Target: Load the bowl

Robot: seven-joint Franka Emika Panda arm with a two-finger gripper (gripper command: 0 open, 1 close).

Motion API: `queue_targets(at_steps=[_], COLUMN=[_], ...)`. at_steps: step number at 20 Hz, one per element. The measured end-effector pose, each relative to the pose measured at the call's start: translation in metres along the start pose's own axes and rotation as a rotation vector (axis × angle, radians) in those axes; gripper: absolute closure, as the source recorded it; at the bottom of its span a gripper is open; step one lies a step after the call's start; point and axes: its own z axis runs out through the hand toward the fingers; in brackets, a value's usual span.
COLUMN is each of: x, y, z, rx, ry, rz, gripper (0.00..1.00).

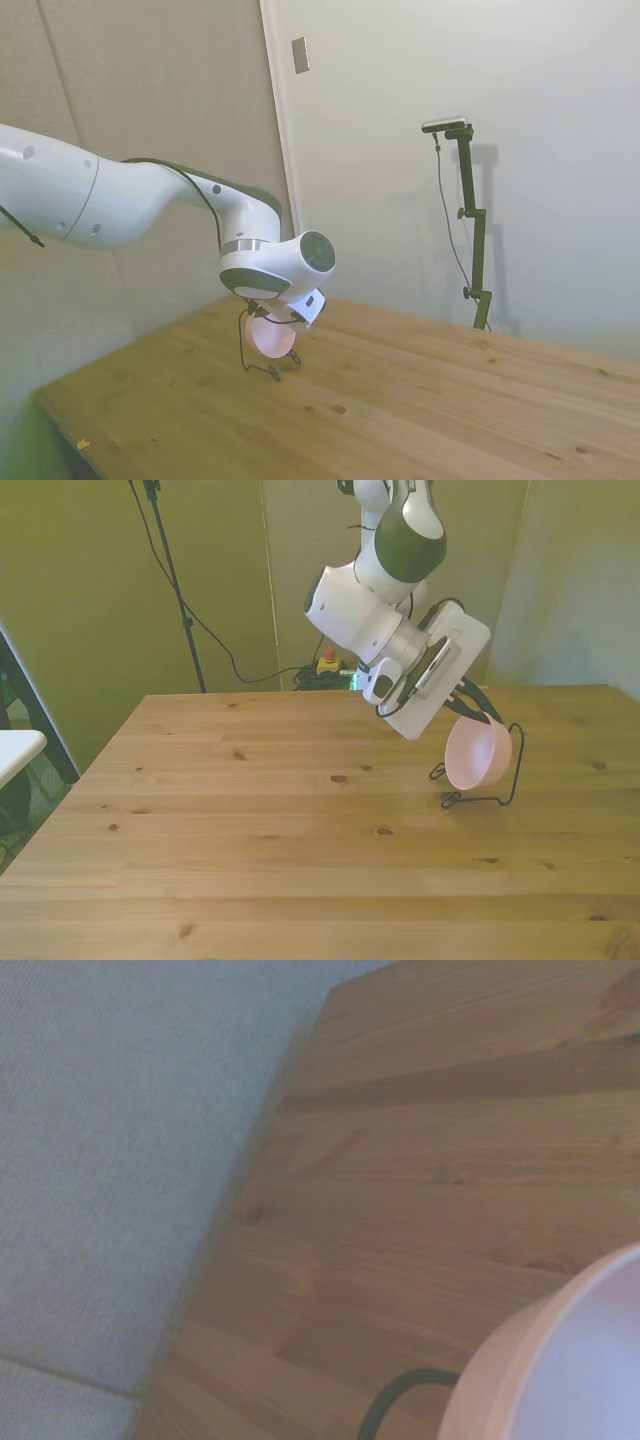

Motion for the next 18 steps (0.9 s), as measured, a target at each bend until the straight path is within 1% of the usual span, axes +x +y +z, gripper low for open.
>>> queue_targets(at_steps=[3, 11, 18], x=[0.001, 0.0, 0.001], y=[0.003, 0.004, 0.01], z=[0.006, 0.015, 0.017], rx=[0.009, 0.005, 0.002], ry=[-0.021, -0.037, -0.041], rz=[0.005, 0.005, 0.018], gripper=[1.0, 1.0, 1.0])
